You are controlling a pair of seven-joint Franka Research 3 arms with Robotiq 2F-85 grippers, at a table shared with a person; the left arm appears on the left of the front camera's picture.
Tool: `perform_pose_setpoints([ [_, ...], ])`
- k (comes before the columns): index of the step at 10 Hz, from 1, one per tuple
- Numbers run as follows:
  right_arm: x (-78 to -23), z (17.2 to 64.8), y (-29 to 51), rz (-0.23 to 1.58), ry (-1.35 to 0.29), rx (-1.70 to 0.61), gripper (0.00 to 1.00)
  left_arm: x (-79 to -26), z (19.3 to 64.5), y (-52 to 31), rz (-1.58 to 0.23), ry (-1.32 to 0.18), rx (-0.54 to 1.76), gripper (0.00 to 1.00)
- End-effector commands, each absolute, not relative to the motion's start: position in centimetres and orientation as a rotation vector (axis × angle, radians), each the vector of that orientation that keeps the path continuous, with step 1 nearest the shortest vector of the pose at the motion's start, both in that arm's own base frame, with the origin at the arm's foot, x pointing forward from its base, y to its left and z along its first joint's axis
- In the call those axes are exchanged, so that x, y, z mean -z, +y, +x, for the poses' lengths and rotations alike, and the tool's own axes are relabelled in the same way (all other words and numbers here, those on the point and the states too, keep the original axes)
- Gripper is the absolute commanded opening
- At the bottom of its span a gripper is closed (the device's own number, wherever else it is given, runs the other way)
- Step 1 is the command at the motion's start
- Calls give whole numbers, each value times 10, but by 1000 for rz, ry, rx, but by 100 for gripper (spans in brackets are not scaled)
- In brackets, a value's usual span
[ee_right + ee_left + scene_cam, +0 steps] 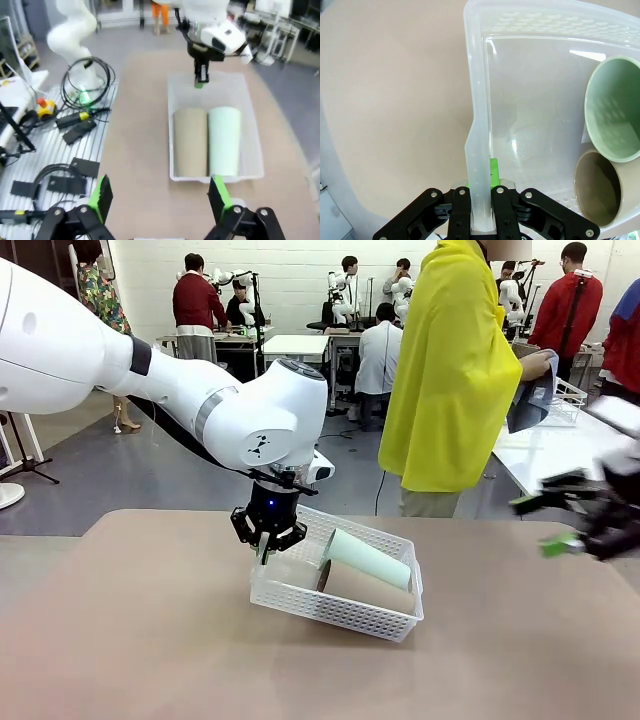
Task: Clean and organize the cups into the basket.
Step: Pick up the Reusable plastic cup from the right side of the table and stack it inside the Organizing basket in the center of the table.
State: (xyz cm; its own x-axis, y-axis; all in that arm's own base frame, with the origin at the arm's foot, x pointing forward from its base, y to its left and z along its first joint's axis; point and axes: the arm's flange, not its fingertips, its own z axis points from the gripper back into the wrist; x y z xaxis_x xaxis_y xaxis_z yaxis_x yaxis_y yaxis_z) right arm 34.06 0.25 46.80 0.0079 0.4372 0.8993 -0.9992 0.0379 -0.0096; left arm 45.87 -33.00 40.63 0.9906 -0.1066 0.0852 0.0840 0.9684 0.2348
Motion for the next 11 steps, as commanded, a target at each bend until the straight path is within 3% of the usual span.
perform_pose_setpoints([
  [1,-455,326,-67,844,-1075,-1332,100,-405,456,-330,241,-105,105,0],
  [3,-445,321,-124,824,-1205,-1190,100,-405,456,-330,241,-105,105,0],
  [5,-433,328,-158,829,-1227,-1114,100,-405,456,-330,241,-105,105,0],
  [11,-395,372,-154,798,-1030,-1220,100,-405,456,-330,241,-105,105,0],
])
